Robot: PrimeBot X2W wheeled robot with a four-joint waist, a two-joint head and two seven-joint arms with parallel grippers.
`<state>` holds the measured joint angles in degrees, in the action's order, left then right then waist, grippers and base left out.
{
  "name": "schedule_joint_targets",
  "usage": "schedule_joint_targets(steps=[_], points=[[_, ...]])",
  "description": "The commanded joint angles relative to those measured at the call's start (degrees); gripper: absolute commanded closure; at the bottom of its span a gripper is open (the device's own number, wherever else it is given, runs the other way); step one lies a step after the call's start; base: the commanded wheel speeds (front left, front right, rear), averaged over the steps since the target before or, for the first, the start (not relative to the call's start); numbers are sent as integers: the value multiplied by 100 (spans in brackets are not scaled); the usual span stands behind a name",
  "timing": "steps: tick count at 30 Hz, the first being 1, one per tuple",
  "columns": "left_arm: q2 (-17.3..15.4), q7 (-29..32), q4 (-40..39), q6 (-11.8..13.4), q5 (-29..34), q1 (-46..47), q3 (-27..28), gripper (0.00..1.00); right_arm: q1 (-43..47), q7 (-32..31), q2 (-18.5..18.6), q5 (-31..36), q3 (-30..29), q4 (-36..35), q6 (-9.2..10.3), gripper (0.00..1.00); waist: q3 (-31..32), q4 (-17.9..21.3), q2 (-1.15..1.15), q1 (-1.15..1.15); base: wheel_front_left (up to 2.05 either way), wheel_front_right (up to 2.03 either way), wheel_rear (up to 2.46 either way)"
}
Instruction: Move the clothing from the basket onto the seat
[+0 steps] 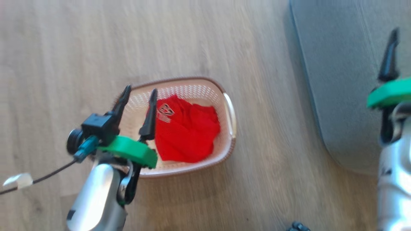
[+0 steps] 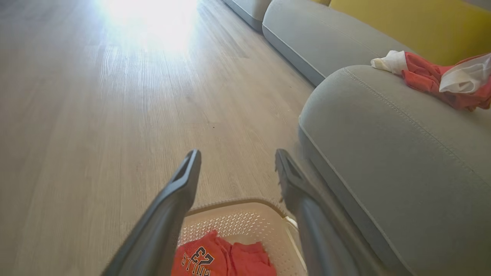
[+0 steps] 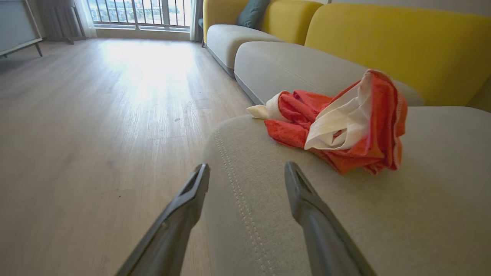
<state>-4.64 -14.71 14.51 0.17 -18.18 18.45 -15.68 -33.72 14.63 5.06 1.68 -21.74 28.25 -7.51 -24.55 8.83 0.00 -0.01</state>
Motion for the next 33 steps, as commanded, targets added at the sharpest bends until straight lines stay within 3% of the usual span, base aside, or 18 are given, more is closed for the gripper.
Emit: schedule_joint_targets(steps=[1,8,16,25,33], points=[[-16,-29,-128,-5,6,-57,224,0,-10,36,-18,-46,135,-224,2,0,404,-383,0,1,0,0,0],[44,-29,-11,-105,192,-423,944,0,1106,36,-194,-370,735,-746,2,0,957,-766,0,1,0,0,0],[123,-29,196,-280,425,-630,1469,0,1909,37,-216,-409,1443,-791,2,0,1404,-976,0,1,0,0,0],[172,-29,290,-328,394,-1020,1641,0,2474,37,-217,-456,1797,-763,2,0,1891,-925,0,1,0,0,0],[175,-29,264,-247,254,-1213,1517,0,2547,37,-218,-354,1751,-732,2,0,2038,-842,0,1,0,0,0]])
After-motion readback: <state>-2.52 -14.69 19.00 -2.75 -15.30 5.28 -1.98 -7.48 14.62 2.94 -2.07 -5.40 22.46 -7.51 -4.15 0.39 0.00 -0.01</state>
